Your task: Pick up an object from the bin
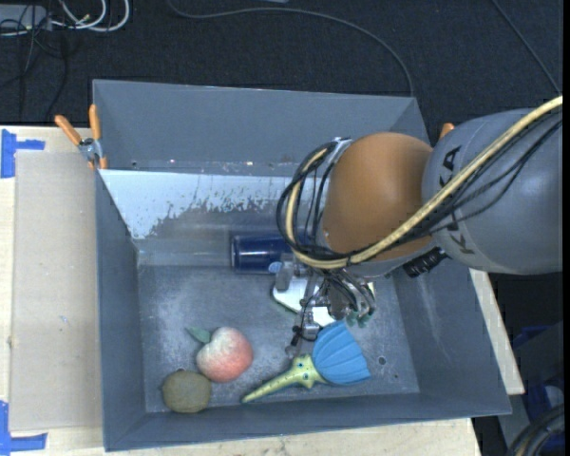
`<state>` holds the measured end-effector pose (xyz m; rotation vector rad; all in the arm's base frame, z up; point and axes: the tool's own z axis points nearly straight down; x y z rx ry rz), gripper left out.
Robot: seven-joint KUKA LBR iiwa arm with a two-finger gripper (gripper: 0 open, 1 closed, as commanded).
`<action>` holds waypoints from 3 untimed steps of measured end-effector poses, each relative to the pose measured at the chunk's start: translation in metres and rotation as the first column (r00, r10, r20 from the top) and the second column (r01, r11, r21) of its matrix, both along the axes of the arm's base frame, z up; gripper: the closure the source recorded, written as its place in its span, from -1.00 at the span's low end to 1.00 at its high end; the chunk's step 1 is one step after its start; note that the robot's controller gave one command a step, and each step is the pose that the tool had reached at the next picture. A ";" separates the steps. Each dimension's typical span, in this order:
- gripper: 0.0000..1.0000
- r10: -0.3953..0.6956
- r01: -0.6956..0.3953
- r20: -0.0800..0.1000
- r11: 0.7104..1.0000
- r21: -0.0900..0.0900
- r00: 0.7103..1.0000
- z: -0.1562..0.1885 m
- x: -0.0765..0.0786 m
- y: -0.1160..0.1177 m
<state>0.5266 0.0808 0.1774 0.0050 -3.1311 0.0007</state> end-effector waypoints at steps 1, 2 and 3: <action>-1.00 -0.003 0.003 0.008 1.000 0.001 1.000 0.004 0.002 -0.001; -1.00 0.105 -0.105 0.006 0.994 0.001 0.994 -0.049 -0.022 -0.030; -1.00 0.335 -0.335 0.002 0.942 0.004 0.942 -0.048 -0.047 -0.063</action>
Offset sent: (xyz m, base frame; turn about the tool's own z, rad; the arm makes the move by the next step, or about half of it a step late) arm -0.0467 -0.0626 -0.1074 -0.2148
